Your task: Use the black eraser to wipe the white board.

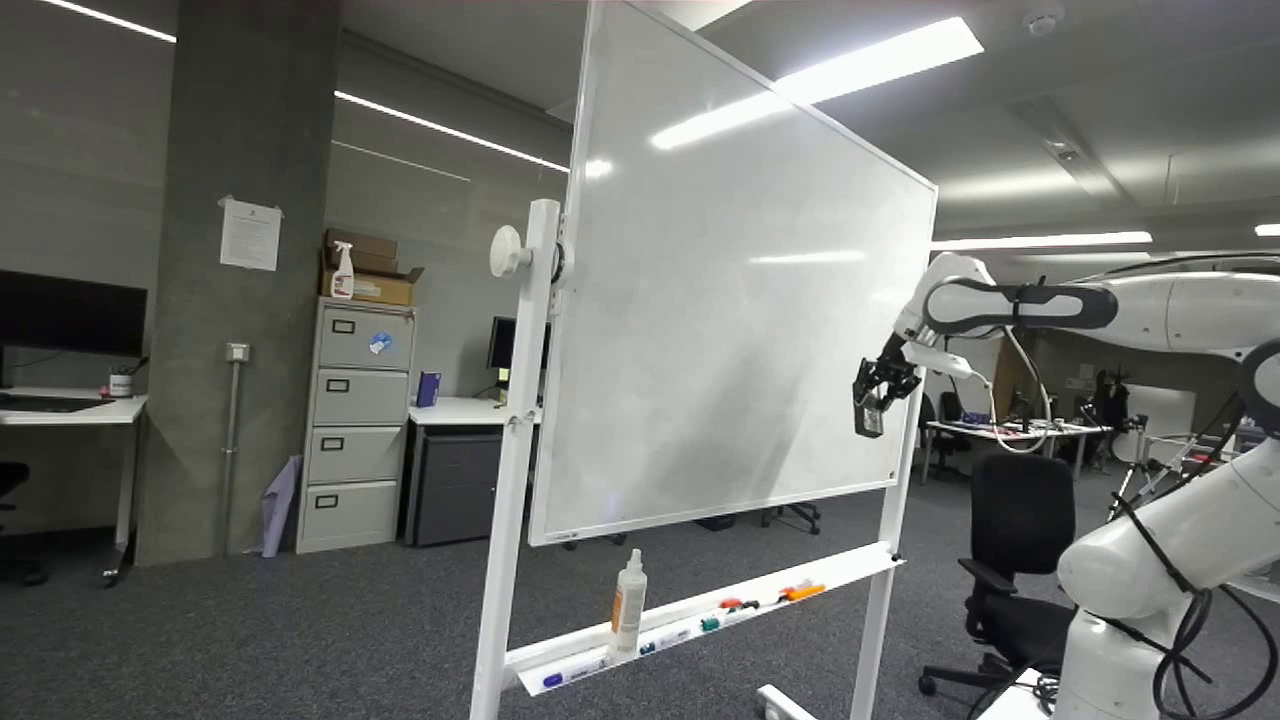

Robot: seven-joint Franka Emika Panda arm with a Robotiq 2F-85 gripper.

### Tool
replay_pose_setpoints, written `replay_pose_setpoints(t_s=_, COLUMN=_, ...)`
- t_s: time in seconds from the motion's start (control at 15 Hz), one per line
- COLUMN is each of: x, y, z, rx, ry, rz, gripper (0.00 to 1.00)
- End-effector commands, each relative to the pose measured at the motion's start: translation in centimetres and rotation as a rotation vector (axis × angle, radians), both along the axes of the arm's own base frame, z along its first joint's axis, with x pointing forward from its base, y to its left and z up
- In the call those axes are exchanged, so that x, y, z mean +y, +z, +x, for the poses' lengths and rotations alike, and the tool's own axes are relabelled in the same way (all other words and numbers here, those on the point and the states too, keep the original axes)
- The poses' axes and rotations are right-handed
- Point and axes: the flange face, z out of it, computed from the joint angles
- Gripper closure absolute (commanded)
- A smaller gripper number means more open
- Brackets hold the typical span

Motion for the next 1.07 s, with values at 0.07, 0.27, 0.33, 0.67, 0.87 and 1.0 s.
replay_pose_setpoints(t_s=0.07, x=-1.5, y=-3.7, z=-0.4, rx=0.135, ry=-0.207, rz=0.092, gripper=0.7)
replay_pose_setpoints(t_s=0.27, x=-3.0, y=-5.3, z=-0.4, rx=0.23, ry=-0.325, rz=0.17, gripper=0.7)
replay_pose_setpoints(t_s=0.33, x=-3.5, y=-5.9, z=-0.2, rx=0.262, ry=-0.36, rz=0.2, gripper=0.7)
replay_pose_setpoints(t_s=0.67, x=-4.5, y=-9.8, z=1.0, rx=0.425, ry=-0.52, rz=0.32, gripper=0.7)
replay_pose_setpoints(t_s=0.87, x=-5.1, y=-11.4, z=1.9, rx=0.477, ry=-0.678, rz=0.324, gripper=0.7)
replay_pose_setpoints(t_s=1.0, x=-5.3, y=-11.3, z=2.8, rx=0.474, ry=-0.789, rz=0.353, gripper=0.7)
